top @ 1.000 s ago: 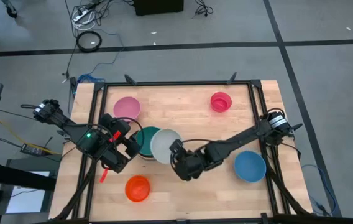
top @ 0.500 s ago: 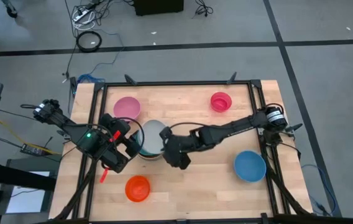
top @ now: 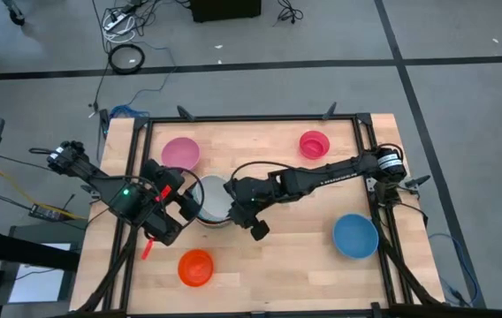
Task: Nest bowls inside each other
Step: Stack the white bowl on top of the green bowl
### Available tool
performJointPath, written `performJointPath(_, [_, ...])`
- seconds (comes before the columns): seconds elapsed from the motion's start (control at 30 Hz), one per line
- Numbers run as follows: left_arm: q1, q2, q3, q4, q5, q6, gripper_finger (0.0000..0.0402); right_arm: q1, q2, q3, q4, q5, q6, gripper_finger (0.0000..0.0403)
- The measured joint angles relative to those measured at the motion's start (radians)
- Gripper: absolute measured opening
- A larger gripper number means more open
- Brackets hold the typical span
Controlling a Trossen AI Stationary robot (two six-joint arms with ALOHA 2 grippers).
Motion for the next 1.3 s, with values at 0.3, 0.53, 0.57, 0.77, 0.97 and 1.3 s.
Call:
performJointPath(0.3, [0.000,0.000,0.000,0.001,-0.027,0.000,0.0250,-0.002,0.000,0.000,0.013,-0.036,0.117,0.0000])
performJointPath(0.53, [0.000,0.000,0.000,0.002,-0.027,0.000,0.0250,-0.003,0.000,0.000,0.044,-0.035,0.140,0.0002])
performJointPath(0.57, [0.000,0.000,0.000,0.002,-0.027,0.000,0.0250,-0.003,0.000,0.000,0.045,-0.036,0.149,0.0003])
performJointPath(0.77, [0.000,0.000,0.000,0.003,-0.027,0.000,0.0250,-0.007,0.000,0.000,0.042,-0.025,0.177,0.0017])
performJointPath(0.97, [0.000,0.000,0.000,0.003,-0.027,0.000,0.0250,-0.022,0.000,0.000,0.041,-0.023,0.198,0.0037])
performJointPath(1.3, [0.000,0.000,0.000,0.003,-0.029,0.000,0.0250,-0.032,0.000,0.000,0.042,-0.023,0.215,0.0060])
